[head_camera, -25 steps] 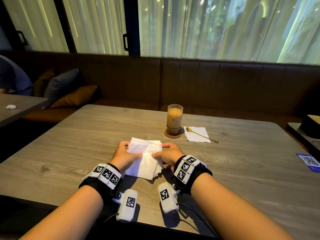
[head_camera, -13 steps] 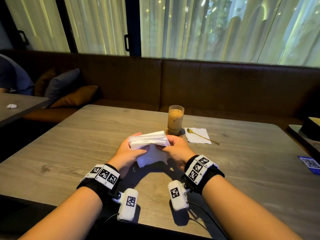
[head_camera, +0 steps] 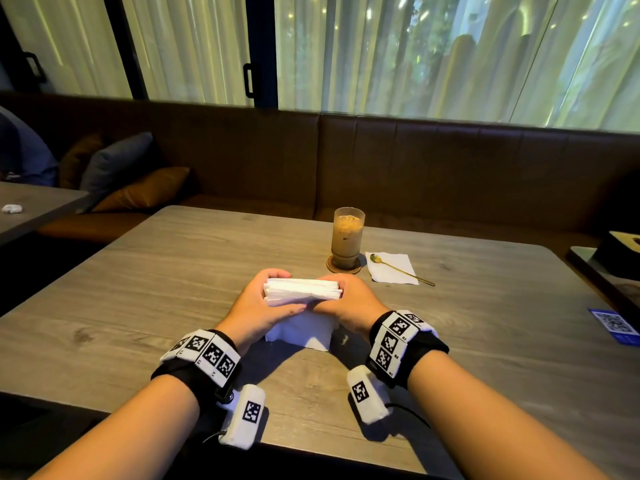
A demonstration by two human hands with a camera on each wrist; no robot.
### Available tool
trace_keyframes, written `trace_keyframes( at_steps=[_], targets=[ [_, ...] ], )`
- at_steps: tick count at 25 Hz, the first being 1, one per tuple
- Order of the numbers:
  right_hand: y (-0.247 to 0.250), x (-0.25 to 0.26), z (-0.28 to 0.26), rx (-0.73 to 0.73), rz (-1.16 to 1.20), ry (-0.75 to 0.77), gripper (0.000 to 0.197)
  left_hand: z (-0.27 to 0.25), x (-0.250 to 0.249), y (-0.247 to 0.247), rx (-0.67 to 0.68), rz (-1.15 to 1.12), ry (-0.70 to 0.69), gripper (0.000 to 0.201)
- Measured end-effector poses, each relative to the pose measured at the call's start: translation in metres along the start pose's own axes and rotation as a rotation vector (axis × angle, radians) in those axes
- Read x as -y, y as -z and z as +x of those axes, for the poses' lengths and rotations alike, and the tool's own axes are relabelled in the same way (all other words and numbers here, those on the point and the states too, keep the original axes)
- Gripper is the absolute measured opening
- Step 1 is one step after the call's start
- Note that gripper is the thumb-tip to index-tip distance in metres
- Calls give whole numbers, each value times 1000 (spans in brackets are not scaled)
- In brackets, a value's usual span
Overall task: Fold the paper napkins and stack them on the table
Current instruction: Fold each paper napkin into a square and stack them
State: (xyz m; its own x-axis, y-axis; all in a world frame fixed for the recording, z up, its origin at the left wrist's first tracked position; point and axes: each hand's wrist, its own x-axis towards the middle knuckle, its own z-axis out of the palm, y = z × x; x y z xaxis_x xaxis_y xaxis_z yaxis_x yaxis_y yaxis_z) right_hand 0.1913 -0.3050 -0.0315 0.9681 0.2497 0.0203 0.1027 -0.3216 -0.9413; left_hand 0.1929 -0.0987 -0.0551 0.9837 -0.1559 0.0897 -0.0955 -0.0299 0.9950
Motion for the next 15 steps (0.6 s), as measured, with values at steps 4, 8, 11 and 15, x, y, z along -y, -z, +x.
trace_keyframes(
  at_steps=[4, 8, 11, 15],
  targets=[
    [-10, -7, -1, 44, 16, 3, 43, -3, 6, -2, -49, -46, 26, 53],
    [-7, -5, 4, -5, 52, 38, 40, -2, 0, -2, -92, -112, 4, 51],
    [-8, -7, 4, -15, -83, 61, 31, -6, 0, -6, -82, -131, 13, 47],
    [-9, -2, 3, 4, -139, 64, 33, -6, -9, -14, -147, -218, 62, 42]
  ],
)
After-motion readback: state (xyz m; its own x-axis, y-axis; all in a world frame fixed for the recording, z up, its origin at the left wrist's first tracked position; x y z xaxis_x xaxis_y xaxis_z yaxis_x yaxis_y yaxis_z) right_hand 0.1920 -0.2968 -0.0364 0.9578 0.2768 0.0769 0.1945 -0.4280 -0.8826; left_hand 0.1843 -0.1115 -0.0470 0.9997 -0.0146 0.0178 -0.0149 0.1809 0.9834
